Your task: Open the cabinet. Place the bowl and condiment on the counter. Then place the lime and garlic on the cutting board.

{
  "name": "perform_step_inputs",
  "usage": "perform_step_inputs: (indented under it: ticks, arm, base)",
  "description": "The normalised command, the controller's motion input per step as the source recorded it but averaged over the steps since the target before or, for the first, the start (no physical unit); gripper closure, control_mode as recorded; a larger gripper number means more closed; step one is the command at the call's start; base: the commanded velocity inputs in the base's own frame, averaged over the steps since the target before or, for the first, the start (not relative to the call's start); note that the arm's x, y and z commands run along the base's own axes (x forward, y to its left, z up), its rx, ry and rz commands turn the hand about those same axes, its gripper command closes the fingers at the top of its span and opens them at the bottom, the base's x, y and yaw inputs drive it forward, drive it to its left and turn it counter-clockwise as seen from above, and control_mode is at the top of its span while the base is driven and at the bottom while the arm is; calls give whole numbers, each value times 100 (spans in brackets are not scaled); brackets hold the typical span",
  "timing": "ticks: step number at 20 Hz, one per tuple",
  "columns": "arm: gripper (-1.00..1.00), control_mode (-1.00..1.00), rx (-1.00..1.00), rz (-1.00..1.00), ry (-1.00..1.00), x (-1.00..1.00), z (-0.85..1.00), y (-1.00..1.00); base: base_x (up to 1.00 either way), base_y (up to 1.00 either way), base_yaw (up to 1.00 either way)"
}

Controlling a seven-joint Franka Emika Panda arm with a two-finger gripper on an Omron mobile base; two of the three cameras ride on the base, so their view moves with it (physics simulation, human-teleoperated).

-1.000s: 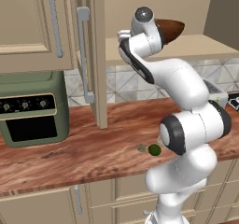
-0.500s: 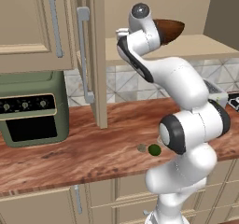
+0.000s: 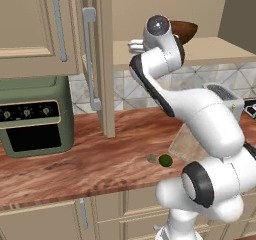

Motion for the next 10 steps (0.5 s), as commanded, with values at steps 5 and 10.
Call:
perform_step_inputs:
  ticks: [5, 10]
  arm:
    - [100, -100, 8, 10, -9, -100, -44, -16]
    - [100, -100, 7, 18, 9, -96, -66, -4]
  base:
    - [0, 0, 0]
    - [0, 0, 0]
